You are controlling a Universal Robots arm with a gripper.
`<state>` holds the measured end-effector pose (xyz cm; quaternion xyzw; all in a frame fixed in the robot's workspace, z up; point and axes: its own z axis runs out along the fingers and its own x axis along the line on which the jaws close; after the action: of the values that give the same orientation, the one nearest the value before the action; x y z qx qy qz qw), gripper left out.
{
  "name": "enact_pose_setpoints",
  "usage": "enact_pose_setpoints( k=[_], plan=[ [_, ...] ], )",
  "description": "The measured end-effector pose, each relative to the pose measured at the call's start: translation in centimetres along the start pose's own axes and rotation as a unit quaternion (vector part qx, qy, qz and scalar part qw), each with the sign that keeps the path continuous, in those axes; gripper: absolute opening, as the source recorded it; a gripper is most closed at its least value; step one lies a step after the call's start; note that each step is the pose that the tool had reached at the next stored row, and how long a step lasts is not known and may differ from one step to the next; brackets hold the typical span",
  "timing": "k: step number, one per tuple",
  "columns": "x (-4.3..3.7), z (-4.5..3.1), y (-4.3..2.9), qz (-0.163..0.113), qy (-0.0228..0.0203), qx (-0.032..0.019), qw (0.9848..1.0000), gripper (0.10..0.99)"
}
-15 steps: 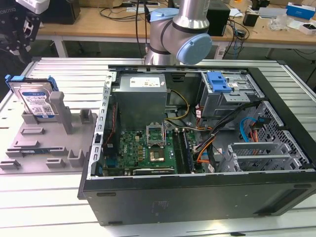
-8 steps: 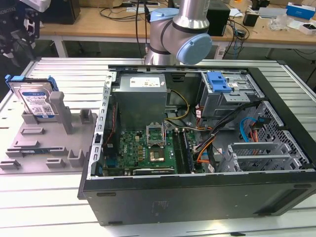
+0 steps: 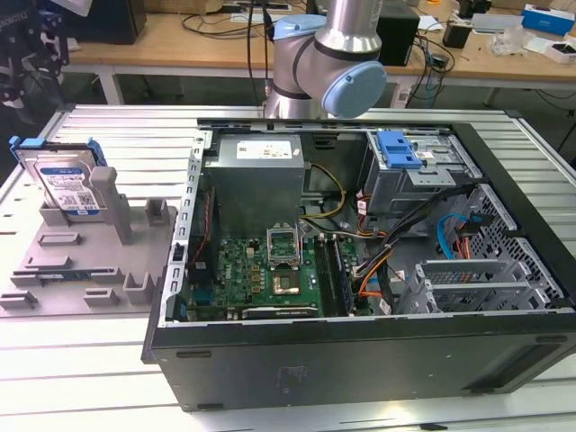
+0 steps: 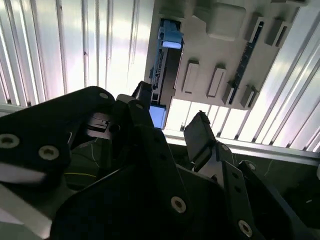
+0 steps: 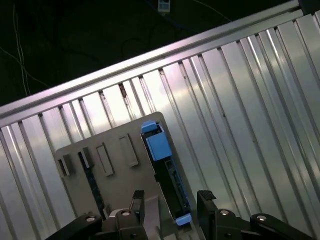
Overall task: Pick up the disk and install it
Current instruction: 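Pick up the disk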
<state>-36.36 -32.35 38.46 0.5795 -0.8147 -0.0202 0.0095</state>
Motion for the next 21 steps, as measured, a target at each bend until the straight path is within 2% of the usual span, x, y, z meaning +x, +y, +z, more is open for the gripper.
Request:
enact_pose_setpoints(
  k=[3,6,9,18,21],
  plan=[
    [0.0,0.0,-0.01,-0.024,0.001,-0.0002,0.9997,0.541],
    [0.0,0.0,-0.01,-0.051,0.0023,-0.0004,0.9987,0.541],
    [-0.01,0.0,-0.01,-0.088,0.0046,-0.0005,0.9961,0.541],
    [-0.01,0.01,-0.01,-0.091,0.0055,0.0,0.9958,0.541],
    [-0.02,0.01,-0.01,-0.095,0.0048,0.006,0.9954,0.541]
  ],
)
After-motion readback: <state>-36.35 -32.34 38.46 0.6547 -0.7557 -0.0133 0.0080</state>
